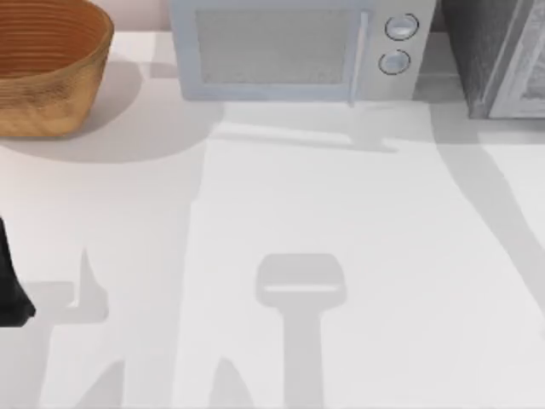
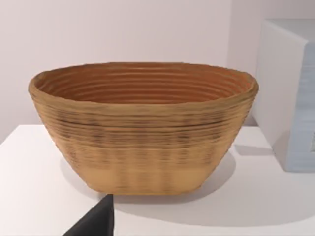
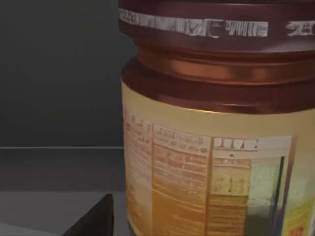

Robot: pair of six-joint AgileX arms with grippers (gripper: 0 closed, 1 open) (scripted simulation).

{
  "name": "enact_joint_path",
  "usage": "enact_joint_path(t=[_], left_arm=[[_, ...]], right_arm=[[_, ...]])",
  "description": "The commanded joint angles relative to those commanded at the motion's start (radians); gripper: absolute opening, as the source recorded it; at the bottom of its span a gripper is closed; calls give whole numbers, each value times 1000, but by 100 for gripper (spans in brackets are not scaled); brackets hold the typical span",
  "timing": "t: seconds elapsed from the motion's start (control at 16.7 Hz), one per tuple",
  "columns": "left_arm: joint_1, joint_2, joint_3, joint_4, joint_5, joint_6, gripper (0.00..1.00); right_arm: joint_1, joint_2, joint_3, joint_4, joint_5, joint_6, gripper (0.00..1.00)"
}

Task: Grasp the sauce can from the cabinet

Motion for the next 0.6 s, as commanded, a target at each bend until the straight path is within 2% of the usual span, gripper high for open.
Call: enact_joint_path(t=[0.36, 0.6], left_arm=[[0, 0, 0, 0, 0, 0, 100], [0, 0, 0, 0, 0, 0, 100]], right_arm=[[8, 13, 7, 7, 8, 0, 100], [-13, 99, 96, 8, -13, 0, 100]])
